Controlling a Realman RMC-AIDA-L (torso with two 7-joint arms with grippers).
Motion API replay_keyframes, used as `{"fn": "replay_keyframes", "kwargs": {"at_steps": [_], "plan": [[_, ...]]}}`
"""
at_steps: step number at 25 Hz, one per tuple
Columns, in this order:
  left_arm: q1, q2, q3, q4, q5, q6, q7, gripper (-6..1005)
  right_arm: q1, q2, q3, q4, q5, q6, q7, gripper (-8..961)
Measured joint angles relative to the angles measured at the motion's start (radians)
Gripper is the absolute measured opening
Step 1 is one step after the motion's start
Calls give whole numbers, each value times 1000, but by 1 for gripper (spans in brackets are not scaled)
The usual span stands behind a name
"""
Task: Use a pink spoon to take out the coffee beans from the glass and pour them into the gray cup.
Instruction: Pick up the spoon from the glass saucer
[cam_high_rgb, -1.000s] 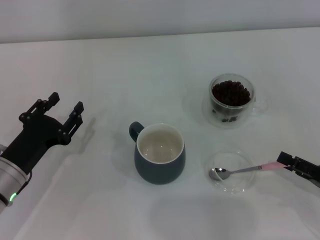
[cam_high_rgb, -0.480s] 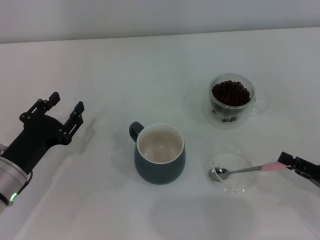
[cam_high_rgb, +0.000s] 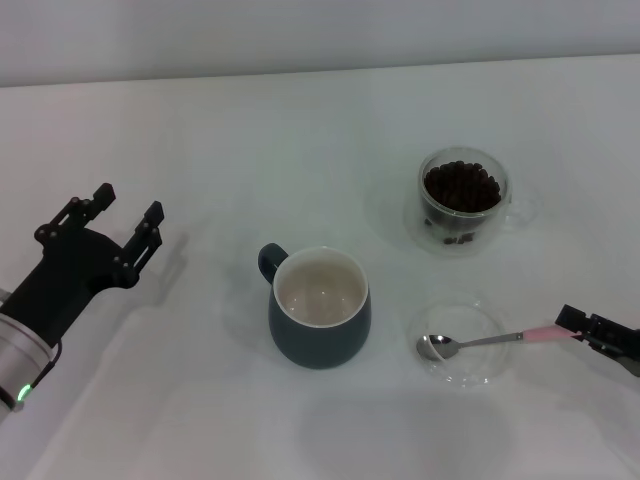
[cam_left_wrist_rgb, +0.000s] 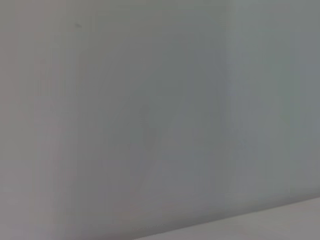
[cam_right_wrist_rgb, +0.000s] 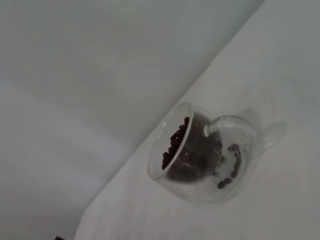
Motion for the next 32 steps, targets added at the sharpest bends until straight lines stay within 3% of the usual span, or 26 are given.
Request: {"fn": "replay_keyframes", "kwargs": {"at_steps": [21, 27, 32], "plan": [[-12, 4, -15, 10, -4, 9, 0, 615, -9, 18, 4, 1, 1, 4, 17, 371], [-10, 3, -28, 12, -4, 9, 0, 614, 5, 19, 5, 1, 7, -1, 15, 211], [-8, 4, -29, 12, -4, 9, 0, 614, 14, 22, 5, 1, 4, -10, 14, 212]]}}
